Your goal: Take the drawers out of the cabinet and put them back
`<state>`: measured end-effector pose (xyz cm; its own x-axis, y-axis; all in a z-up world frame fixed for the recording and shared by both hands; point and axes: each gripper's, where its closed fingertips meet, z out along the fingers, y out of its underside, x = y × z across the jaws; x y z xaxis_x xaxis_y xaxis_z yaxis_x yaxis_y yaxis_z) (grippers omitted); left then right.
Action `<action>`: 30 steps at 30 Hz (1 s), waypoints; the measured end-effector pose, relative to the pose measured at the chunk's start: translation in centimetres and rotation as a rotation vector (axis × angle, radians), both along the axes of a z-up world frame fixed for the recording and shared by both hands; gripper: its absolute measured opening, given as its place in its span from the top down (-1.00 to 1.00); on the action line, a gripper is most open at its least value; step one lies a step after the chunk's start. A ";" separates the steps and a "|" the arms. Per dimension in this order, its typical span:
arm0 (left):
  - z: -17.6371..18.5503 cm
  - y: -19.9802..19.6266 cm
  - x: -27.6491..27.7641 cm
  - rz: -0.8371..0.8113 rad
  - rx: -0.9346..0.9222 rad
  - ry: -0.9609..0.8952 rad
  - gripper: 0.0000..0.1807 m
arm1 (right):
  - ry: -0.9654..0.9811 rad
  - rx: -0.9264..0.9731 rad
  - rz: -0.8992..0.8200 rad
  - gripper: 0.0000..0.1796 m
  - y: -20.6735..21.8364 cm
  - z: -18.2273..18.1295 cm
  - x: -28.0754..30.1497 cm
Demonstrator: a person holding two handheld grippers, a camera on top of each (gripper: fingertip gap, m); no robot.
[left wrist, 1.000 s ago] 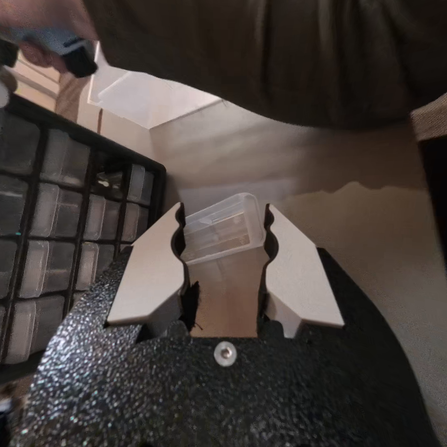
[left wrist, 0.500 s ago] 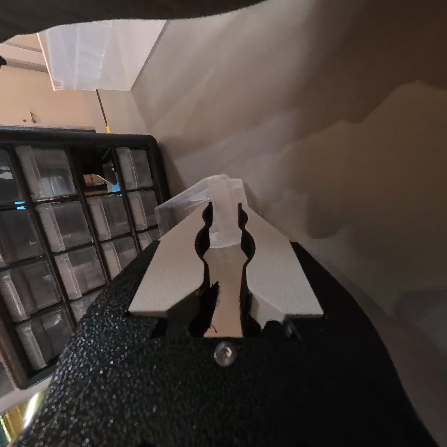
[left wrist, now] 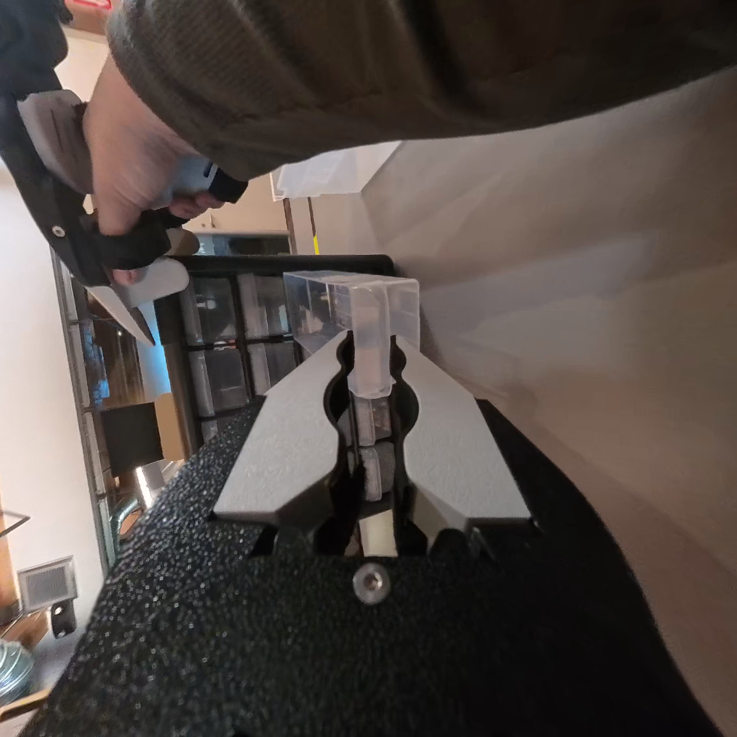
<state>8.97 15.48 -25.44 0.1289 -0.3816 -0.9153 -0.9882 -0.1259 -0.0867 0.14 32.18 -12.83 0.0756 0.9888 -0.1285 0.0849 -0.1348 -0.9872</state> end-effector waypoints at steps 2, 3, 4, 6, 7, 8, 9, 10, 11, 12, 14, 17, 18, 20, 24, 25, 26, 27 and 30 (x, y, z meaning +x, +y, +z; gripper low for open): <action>0.0 0.5 0.1 0.021 -0.010 0.023 0.83 | -0.001 0.000 0.001 0.37 0.0 0.0 0.0; -0.1 0.7 0.1 0.030 -0.018 0.036 0.83 | -0.001 0.001 0.002 0.37 -0.1 0.0 -0.1; -0.2 0.9 0.2 0.039 -0.024 0.043 0.83 | -0.003 0.003 0.002 0.37 -0.1 0.0 -0.1; -0.4 1.3 0.4 0.060 -0.044 0.040 0.83 | -0.005 0.004 0.003 0.37 -0.1 0.0 -0.1; -0.4 1.5 0.4 0.074 -0.052 0.035 0.83 | -0.004 0.004 0.004 0.37 -0.1 0.0 -0.2; -0.4 1.7 0.4 0.087 -0.056 0.029 0.83 | -0.004 0.003 0.004 0.37 -0.1 0.0 -0.2; -0.4 1.9 0.4 0.101 -0.062 0.021 0.83 | -0.003 0.002 0.004 0.37 -0.1 0.0 -0.2; -0.3 2.1 0.5 0.112 -0.064 0.013 0.83 | -0.003 0.002 0.005 0.37 -0.1 0.0 -0.1; -0.3 2.3 0.5 0.126 -0.066 0.007 0.83 | -0.002 0.001 0.005 0.37 -0.1 0.0 -0.2; -0.3 2.5 0.5 0.135 -0.070 0.004 0.83 | -0.002 0.001 0.005 0.37 -0.1 0.0 -0.2; -0.4 2.9 0.8 0.139 -0.082 -0.007 0.83 | -0.003 0.002 0.004 0.37 -0.1 0.0 -0.1; -0.7 3.2 1.2 0.153 -0.098 0.001 0.83 | -0.002 0.001 0.005 0.37 -0.1 0.0 -0.1; -0.7 3.3 1.1 0.164 -0.103 0.010 0.83 | -0.002 0.001 0.006 0.37 -0.1 0.0 -0.1; -0.7 3.4 1.0 0.179 -0.108 0.026 0.83 | -0.002 0.000 0.007 0.37 -0.1 0.0 -0.1; -0.4 3.9 0.8 0.209 -0.096 0.022 0.84 | -0.001 0.000 0.008 0.37 -0.1 0.0 -0.1; -0.3 4.2 0.7 0.217 -0.087 0.029 0.84 | -0.001 -0.001 0.008 0.37 -0.1 0.0 -0.1; -0.4 4.5 0.5 0.223 -0.083 0.032 0.84 | -0.001 -0.001 0.008 0.37 -0.1 0.0 -0.1; -0.6 4.9 0.3 0.230 -0.081 0.038 0.84 | -0.001 -0.001 0.008 0.37 -0.1 0.0 -0.1; -1.0 6.6 -0.9 0.254 -0.052 0.083 0.83 | -0.002 0.001 0.008 0.37 -0.1 0.0 -0.1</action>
